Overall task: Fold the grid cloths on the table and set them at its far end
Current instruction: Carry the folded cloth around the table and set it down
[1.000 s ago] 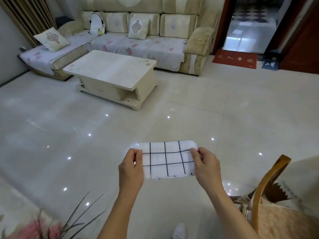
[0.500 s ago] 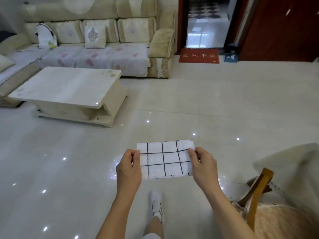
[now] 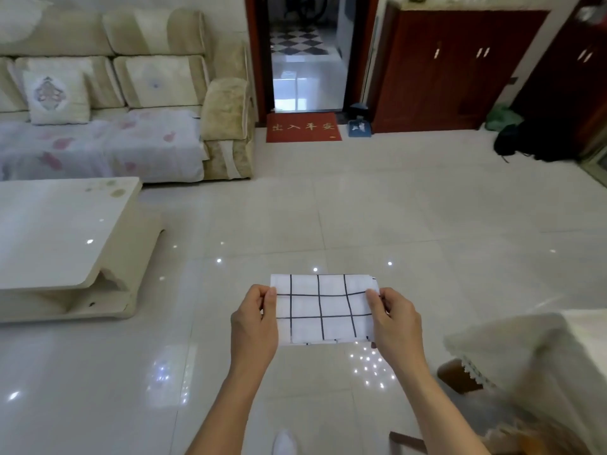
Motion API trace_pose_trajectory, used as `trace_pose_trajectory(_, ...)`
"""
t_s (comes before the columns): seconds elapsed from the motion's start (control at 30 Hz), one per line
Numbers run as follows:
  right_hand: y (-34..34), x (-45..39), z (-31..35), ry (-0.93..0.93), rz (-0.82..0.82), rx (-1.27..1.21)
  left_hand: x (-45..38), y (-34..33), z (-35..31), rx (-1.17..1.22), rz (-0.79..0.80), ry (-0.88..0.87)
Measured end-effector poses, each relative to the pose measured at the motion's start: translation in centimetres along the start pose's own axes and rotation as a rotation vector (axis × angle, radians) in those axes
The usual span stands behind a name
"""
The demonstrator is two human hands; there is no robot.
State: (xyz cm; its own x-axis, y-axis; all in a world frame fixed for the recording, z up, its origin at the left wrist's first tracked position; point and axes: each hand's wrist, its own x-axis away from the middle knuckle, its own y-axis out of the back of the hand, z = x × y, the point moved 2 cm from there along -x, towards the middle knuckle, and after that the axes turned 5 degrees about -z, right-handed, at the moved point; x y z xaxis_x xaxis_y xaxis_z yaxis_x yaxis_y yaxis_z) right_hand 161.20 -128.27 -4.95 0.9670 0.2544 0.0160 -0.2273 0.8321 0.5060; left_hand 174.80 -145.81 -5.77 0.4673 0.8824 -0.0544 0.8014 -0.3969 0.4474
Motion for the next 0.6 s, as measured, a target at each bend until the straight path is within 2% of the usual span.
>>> trace_pose_trajectory(0.3,-1.1,-7.5,-1.0,-0.151,-0.136,-0.019,-9.0,-7.1,-1.9,0.034,0.206,-0.015)
trace_pose_trajectory(0.6,1.6,-17.0,-4.9,-0.201,-0.234,-0.047,-14.7,-18.3,-5.5,-0.006,0.32,-0.056)
